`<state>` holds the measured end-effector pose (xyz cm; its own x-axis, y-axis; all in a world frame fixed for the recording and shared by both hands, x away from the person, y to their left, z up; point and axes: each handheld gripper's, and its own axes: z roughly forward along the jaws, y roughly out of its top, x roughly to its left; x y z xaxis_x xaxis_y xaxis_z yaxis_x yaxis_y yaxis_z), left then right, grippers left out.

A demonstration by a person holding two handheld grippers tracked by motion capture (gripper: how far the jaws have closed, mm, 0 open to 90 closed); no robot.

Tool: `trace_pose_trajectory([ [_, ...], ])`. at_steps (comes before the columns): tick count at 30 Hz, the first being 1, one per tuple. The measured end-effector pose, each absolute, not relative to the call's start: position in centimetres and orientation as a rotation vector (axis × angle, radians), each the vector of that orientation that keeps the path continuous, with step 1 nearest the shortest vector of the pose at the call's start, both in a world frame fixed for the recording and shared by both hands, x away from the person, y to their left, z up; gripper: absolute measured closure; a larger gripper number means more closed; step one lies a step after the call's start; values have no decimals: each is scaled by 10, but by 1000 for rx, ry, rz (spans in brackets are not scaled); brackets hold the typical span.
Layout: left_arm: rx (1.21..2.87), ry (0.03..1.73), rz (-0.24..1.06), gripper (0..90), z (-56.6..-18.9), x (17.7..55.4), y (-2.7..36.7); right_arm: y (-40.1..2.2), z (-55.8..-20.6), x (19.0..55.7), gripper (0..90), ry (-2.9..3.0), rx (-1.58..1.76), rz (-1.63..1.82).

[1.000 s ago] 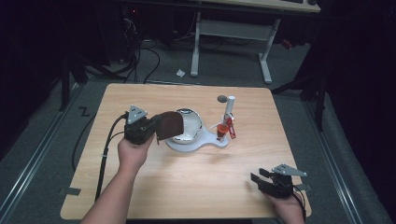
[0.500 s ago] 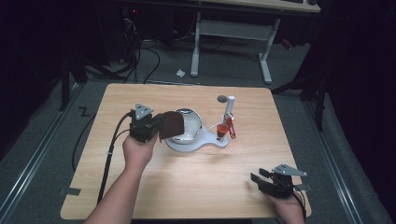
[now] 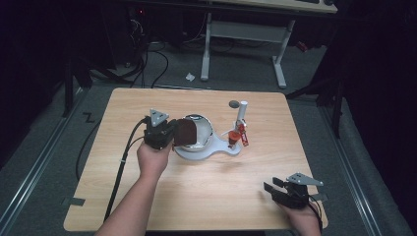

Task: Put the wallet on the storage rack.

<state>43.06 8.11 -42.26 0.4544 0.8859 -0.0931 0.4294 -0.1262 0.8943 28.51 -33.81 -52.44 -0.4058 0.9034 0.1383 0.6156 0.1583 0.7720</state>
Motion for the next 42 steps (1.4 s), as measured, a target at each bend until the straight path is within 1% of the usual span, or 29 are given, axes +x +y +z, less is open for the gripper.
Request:
trace_pose_trajectory([
  [10, 1716, 1118, 589, 835, -424, 435, 76, -338, -525, 285, 513, 2090, 1453, 1120],
  [21, 1704, 1086, 584, 761, -420, 429, 77, -337, -525, 286, 512, 2096, 1450, 1119],
  [25, 1698, 1067, 585, 731, -417, 424, 82, -337, -526, 286, 513, 2098, 1449, 1118],
  [29, 1696, 1048, 593, 724, -415, 419, 87, -336, -526, 286, 513, 2101, 1445, 1114],
  [33, 1699, 1040, 577, 695, -415, 412, 94, -335, -526, 286, 512, 2104, 1451, 1110],
  [38, 1714, 1037, 555, 652, -418, 407, 104, -334, -527, 286, 512, 2108, 1448, 1107],
  [42, 1727, 1031, 551, 600, -422, 401, 112, -333, -527, 287, 512, 2112, 1440, 1107],
])
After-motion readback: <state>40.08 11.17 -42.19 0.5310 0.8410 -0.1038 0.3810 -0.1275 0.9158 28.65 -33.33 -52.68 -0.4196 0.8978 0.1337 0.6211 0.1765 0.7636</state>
